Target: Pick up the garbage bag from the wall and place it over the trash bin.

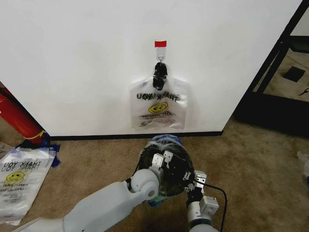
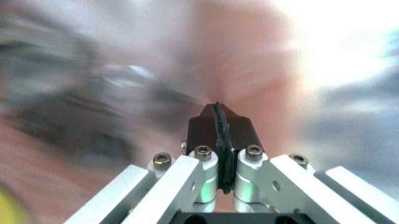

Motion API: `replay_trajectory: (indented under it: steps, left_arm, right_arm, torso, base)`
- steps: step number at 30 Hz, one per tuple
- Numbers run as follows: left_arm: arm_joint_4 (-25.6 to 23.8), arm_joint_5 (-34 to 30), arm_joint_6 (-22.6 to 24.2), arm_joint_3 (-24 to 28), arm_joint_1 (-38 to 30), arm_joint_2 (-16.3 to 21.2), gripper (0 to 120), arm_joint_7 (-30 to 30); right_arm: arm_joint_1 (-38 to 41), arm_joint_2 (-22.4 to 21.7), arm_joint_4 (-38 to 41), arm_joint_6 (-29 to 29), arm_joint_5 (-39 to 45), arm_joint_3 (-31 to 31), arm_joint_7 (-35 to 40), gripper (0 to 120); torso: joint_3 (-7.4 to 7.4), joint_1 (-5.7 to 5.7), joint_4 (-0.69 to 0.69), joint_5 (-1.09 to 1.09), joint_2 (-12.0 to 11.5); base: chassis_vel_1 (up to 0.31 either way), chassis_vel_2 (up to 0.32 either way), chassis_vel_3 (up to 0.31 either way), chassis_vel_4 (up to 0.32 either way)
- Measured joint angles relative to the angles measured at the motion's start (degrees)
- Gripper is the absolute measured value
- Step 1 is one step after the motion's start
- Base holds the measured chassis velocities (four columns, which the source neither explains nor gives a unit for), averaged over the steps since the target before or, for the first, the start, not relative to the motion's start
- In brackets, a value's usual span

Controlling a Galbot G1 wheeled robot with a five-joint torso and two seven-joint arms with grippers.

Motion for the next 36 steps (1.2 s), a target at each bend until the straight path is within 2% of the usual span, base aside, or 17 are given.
replay_trajectory:
  steps: [1,3,5,7,8,12,16,20,24,25,27,29,32,33,35,36]
  left_arm:
    - [-0.5,-3.0,-0.7,-0.6,0.1,-0.4,0,0.2]
    - [0.6,-4.0,-1.1,-1.1,-0.1,-1.3,0,0.2]
    - [2.7,-1.6,0.5,-0.4,-0.9,-1.9,0,-0.8]
    - [4.9,5.1,1.5,0.7,-1.4,-2.0,0,-1.9]
    - [4.9,5.1,1.5,0.7,-1.4,-2.0,0,-1.9]
    - [8.0,15.6,2.0,2.3,-1.7,-2.7,0,-3.0]
    - [8.1,19.1,4.1,3.1,-1.9,-2.1,0,-2.7]
    - [4.2,14.2,6.1,3.3,-1.4,-0.6,0,-2.5]
    - [2.6,9.1,5.9,3.3,-1.2,-0.4,0,-2.9]
    - [2.1,4.5,5.4,3.1,-1.2,-0.7,0,-3.5]
    - [2.2,0.4,5.0,2.8,-1.3,-1.6,0,-4.3]
    - [3.3,0.8,4.0,2.7,-1.3,-2.3,0,-4.1]
    - [7.7,10.0,-1.0,2.7,-1.0,-3.3,0,-2.5]
    - [7.7,10.0,-1.0,2.7,-1.0,-3.3,0,-2.5]
    - [9.3,14.8,-3.7,2.7,-0.7,-3.4,0,-2.3]
    - [9.2,15.2,-4.2,2.5,-0.6,-3.3,0,-2.5]
  right_arm:
    - [0.0,0.0,-0.1,0.0,0.0,0.0,0.0,0]
    - [0.0,0.0,-0.1,0.1,0.0,-0.1,0.1,0]
    - [0.0,0.0,-0.1,0.0,0.1,-0.3,0.1,0]
    - [0.0,0.1,0.0,0.0,0.1,-0.2,0.1,0]
    - [0.0,0.1,0.0,0.0,0.1,-0.2,0.1,0]
    - [-0.3,0.0,0.1,0.0,0.0,-0.2,0.1,0]
    - [-0.3,0.2,0.1,0.0,0.0,-0.3,0.1,0]
    - [0.0,0.4,-0.1,0.0,-0.1,-0.3,0.1,0]
    - [0.1,0.5,-0.4,0.1,-0.1,-0.3,0.1,0]
    - [0.0,0.7,-0.5,0.1,-0.2,-0.3,0.1,0]
    - [-0.2,0.9,-0.6,0.3,-0.4,-0.5,0.1,0]
    - [-0.4,0.9,-0.6,0.4,-0.6,-0.8,0.1,0]
    - [-0.5,0.5,-0.6,0.5,-0.7,-1.2,0.0,0]
    - [-0.5,0.5,-0.6,0.5,-0.7,-1.2,0.0,0]
    - [-0.4,0.3,-0.6,0.5,-0.6,-1.2,0.0,0]
    - [-0.4,0.2,-0.6,0.5,-0.6,-1.2,0.0,0]
  torso:
    - [0.00,0.00,-0.01,0.01,0.0]
    - [0.00,0.00,-0.02,-0.01,0.0]
    - [0.00,0.00,-0.03,-0.01,0.0]
    - [0.00,0.00,-0.01,0.00,0.0]
    - [0.00,0.00,-0.01,0.00,0.0]
    - [0.00,0.00,-0.01,-0.01,0.0]
    - [0.00,0.00,-0.02,-0.01,0.0]
    - [0.00,0.00,-0.01,0.00,0.0]
    - [0.00,0.00,-0.01,0.00,0.0]
    - [0.00,0.00,-0.01,0.00,0.0]
    - [0.00,0.00,-0.02,0.00,0.0]
    - [0.00,0.00,-0.04,0.00,0.0]
    - [0.00,0.00,-0.01,0.00,0.0]
    - [0.00,0.00,-0.01,0.00,0.0]
    - [0.01,0.00,0.00,0.00,0.0]
    - [0.00,0.00,-0.01,0.00,0.0]
  base:
    - [0.000,0.000,0.000,0.000]
    - [0.000,0.000,0.000,0.000]
    - [0.000,0.000,0.000,0.000]
    - [0.000,0.000,0.000,0.000]
    - [0.000,0.000,0.000,0.000]
    - [0.000,0.000,0.000,0.000]
    - [0.000,0.000,0.000,0.000]
    - [0.000,0.000,0.000,0.000]
    - [0.000,0.000,0.000,0.000]
    - [0.000,0.000,0.000,0.000]
    - [0.000,0.000,0.000,0.000]
    - [0.000,0.000,0.000,0.000]
    - [0.000,0.000,0.000,0.000]
    - [0.000,0.000,0.000,0.000]
    - [0.000,0.000,0.000,0.000]
    - [0.000,0.000,0.000,0.000]
